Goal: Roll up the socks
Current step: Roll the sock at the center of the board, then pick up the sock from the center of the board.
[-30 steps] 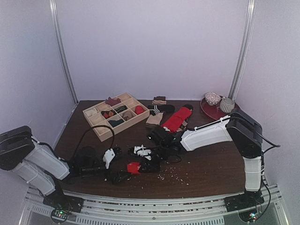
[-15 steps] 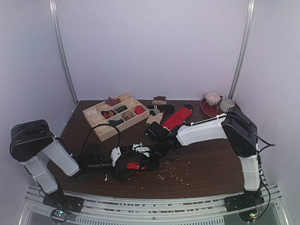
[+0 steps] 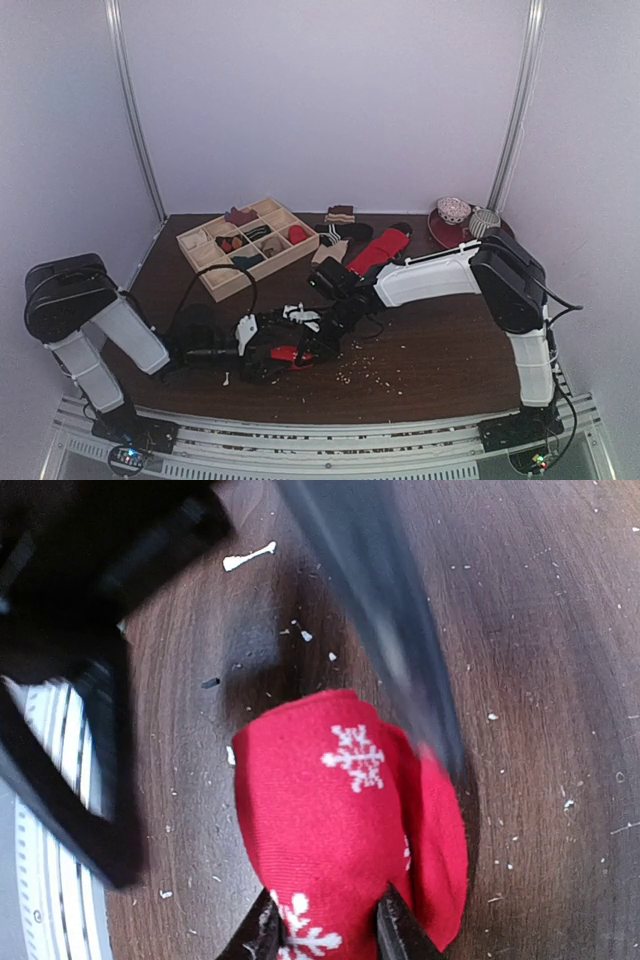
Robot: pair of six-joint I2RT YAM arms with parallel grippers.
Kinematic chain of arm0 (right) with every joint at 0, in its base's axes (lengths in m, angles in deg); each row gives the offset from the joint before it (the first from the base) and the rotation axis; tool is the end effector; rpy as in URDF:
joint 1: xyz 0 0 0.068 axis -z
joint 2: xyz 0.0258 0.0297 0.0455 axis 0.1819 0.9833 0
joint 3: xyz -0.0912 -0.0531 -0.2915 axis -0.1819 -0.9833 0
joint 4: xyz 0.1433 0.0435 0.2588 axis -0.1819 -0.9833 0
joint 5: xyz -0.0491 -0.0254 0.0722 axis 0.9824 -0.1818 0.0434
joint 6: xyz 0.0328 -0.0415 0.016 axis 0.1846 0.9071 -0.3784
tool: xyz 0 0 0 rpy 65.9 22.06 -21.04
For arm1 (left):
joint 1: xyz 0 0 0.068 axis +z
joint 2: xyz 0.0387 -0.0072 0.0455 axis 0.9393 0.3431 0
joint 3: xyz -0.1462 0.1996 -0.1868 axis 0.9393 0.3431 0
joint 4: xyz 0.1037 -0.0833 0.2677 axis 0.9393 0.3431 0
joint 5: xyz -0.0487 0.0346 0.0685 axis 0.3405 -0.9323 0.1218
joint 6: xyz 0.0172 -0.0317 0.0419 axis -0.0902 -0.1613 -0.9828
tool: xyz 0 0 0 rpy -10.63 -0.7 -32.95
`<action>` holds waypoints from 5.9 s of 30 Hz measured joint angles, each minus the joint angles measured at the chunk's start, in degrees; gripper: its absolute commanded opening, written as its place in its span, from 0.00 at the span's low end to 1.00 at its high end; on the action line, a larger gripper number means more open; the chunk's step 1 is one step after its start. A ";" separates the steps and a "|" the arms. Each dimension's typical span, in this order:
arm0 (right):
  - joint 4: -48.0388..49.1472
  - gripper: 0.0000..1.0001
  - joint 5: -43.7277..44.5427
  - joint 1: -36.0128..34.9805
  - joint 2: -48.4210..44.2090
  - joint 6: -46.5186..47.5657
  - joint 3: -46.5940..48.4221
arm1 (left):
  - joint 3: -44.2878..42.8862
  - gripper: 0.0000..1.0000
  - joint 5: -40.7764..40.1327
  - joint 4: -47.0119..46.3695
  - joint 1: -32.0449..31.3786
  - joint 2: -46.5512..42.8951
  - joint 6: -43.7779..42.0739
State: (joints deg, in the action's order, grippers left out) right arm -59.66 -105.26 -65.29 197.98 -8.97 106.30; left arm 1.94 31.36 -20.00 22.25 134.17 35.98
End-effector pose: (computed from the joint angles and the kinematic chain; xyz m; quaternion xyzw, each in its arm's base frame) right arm 0.2663 0.4174 0.1366 -0.6088 0.6847 0.3746 0.1423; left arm 0.1625 -0.2006 0.1067 0.4382 0.6771 -0.3744 0.4577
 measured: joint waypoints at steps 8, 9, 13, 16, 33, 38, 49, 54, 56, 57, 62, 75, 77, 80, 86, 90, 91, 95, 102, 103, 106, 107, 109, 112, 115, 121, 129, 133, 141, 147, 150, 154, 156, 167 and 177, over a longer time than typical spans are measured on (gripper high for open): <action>0.28 0.27 -0.26 0.31 -0.02 -0.81 -0.15 | 6.49 0.98 -10.95 2.14 0.02 -18.69 -0.61; 0.42 0.27 -0.28 0.33 -0.04 -1.07 -0.24 | 7.28 0.98 -13.29 3.41 0.00 -21.81 -0.63; 0.66 0.27 -0.35 0.33 -0.07 -1.60 -0.33 | 7.78 0.98 -25.16 7.58 0.02 -30.69 -0.20; 0.68 0.27 -0.44 0.48 -0.04 -1.66 -0.33 | 7.58 0.98 -34.47 10.21 0.02 -33.62 1.29; 1.33 0.27 -0.72 0.57 -0.13 -2.64 -0.76 | 2.71 0.98 -14.82 26.84 -1.22 -33.40 6.60; 1.57 0.27 -0.72 0.57 -0.22 -2.69 -0.94 | 0.94 0.97 -9.33 30.12 -1.55 -25.94 8.83; 2.54 0.27 -0.70 0.57 -0.50 -2.89 -1.68 | -3.76 0.93 -5.01 23.41 -1.55 -10.69 12.46; 2.71 0.27 -0.70 0.57 -0.55 -2.89 -1.81 | -4.24 0.88 -3.32 18.97 -1.55 -5.66 14.38; 2.73 0.27 -0.70 0.57 -0.55 -2.89 -1.81 | -4.24 0.84 -2.93 18.14 -1.55 -5.25 14.93; 2.73 0.27 -0.70 0.57 -0.55 -2.91 -1.81 | -4.24 0.83 -2.84 17.88 -1.55 -5.22 15.13; 2.73 0.27 -0.70 0.57 -0.55 -2.89 -1.81 | -4.24 0.79 -2.25 15.98 -1.55 -3.93 15.87; 2.75 0.27 -0.79 0.57 -0.48 -2.89 -1.84 | -2.25 0.84 -4.04 15.39 -0.90 -2.64 16.37; 2.78 0.27 -0.83 0.57 -0.46 -2.93 -1.86 | -2.25 0.81 -4.00 14.99 -0.79 -1.79 16.46; 2.82 0.27 -1.36 0.57 -0.28 -2.95 -1.86 | -2.29 0.79 -3.30 13.22 -0.70 -0.35 16.98; 2.99 0.27 -2.38 0.87 -0.11 -3.10 -1.92 | -2.32 0.74 -2.36 10.05 -0.39 2.14 17.90; 2.99 0.27 -2.45 0.90 0.13 -3.06 -1.92 | -2.32 0.70 -1.77 9.86 -0.35 2.25 18.10; 2.99 0.27 -2.45 0.90 0.17 -3.06 -1.92 | -2.29 0.70 -1.57 9.73 -0.31 2.32 18.12; 2.95 0.27 -2.60 0.92 0.44 -2.99 -1.92 | -2.32 0.74 -1.01 9.42 -0.17 2.47 18.12; -0.15 0.26 -3.13 1.07 1.42 -3.10 0.22 | 0.79 0.81 -1.42 10.01 -0.04 -3.43 17.55; -0.94 0.26 -3.48 1.18 1.73 -3.19 0.76 | 1.44 0.81 -1.70 10.21 -0.07 -5.40 17.16; -3.04 0.26 -5.46 1.57 2.38 -4.39 1.73 | 2.19 0.82 -3.21 11.06 -0.04 -10.91 15.32; -3.76 0.27 -6.08 1.66 2.54 -4.72 1.92 | 2.21 0.82 -3.76 11.06 -0.04 -12.11 14.73; -5.62 0.27 -7.48 1.81 2.91 -5.57 2.45 | 2.21 0.82 -4.72 10.97 -0.04 -13.25 13.60; -8.22 0.27 -9.62 1.92 3.50 -6.29 3.21 | 2.19 0.81 -5.79 11.02 -0.04 -12.50 12.33; -10.97 0.27 -11.52 1.92 4.17 -6.75 4.11 | 2.19 0.81 -5.73 10.95 -0.04 -9.99 11.56; -14.91 0.26 -13.79 2.01 5.27 -7.37 5.49 | 2.21 0.83 -3.61 9.18 -0.07 -7.54 10.97; -15.50 0.26 -14.40 2.21 5.66 -8.02 5.95 | 2.19 0.87 1.95 5.75 -2.08 -7.04 11.43; -15.50 0.26 -14.36 2.21 5.68 -8.33 5.97 | 1.22 0.88 2.38 7.39 -4.68 -5.46 11.32; -15.45 0.26 -14.32 2.21 5.68 -8.87 5.99 | -1.66 0.84 0.68 10.05 -5.57 -1.77 10.25; -15.47 0.26 -14.25 2.21 5.68 -8.90 5.99 | -2.82 0.75 0.42 11.08 -5.57 1.79 9.84; -15.47 0.26 -14.21 2.21 5.68 -8.90 5.99 | -2.86 0.74 0.02 11.37 -5.57 2.78 9.84; -15.45 0.26 -14.21 2.21 5.68 -8.96 5.99 | -3.23 0.71 -0.55 11.43 -5.57 2.91 9.84; -15.45 0.26 -14.19 2.21 5.68 -8.98 5.99 | -3.28 0.76 -0.72 11.45 -5.57 2.91 9.84; -15.43 0.25 -14.19 2.21 5.68 -9.07 5.99 | -3.82 0.76 -2.97 12.13 -5.57 2.89 8.90; -15.10 0.25 -14.21 2.23 5.68 -9.27 5.75 | -5.25 0.59 -2.45 13.20 -5.62 3.17 8.20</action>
State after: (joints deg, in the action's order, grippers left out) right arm -74.76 -119.47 -63.06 203.66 -18.24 112.05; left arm -3.31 28.91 -6.80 16.64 137.34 44.18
